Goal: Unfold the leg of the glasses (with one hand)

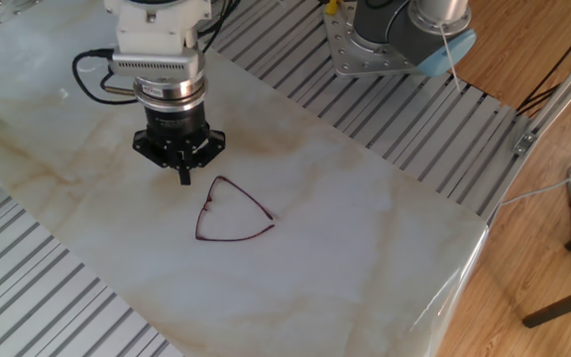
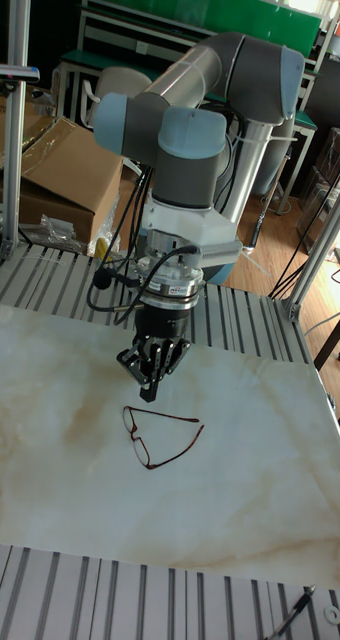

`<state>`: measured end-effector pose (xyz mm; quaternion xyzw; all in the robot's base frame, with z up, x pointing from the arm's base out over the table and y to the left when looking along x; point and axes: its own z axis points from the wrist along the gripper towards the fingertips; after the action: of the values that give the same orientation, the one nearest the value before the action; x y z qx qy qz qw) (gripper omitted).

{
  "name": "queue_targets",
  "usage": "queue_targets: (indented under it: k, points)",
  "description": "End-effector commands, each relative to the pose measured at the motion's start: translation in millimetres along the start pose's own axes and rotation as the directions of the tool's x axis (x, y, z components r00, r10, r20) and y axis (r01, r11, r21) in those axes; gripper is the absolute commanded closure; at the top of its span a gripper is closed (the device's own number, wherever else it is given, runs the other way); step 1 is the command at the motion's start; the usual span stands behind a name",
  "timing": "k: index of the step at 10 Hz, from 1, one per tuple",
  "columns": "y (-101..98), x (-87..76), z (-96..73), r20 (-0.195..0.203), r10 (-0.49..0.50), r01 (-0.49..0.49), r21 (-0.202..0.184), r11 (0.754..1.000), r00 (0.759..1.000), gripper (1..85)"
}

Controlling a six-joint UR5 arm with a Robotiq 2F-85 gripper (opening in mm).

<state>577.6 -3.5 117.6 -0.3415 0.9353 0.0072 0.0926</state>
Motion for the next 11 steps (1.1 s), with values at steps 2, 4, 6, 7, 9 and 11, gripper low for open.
queue_targets:
  k: [2,4,6,7,9,11]
  points:
    - [4.8,22.7,9.9,-0.068,0.066,-0.066,0.009,0.998,0.996,84.3]
    - [6.9,28.2,9.5,-0.089,0.066,-0.066,0.003,0.998,0.994,84.3]
    - [13.1,24.7,31.3,-0.077,0.079,-0.080,-0.002,0.997,0.994,84.3]
    - [16.6,20.2,41.7,-0.070,0.091,-0.091,0.007,0.996,0.993,84.3]
    - [20.4,6.6,54.9,-0.048,0.093,-0.092,0.024,0.995,0.994,84.3]
    - [20.7,11.6,52.2,-0.074,0.088,-0.086,0.023,0.996,0.993,84.3]
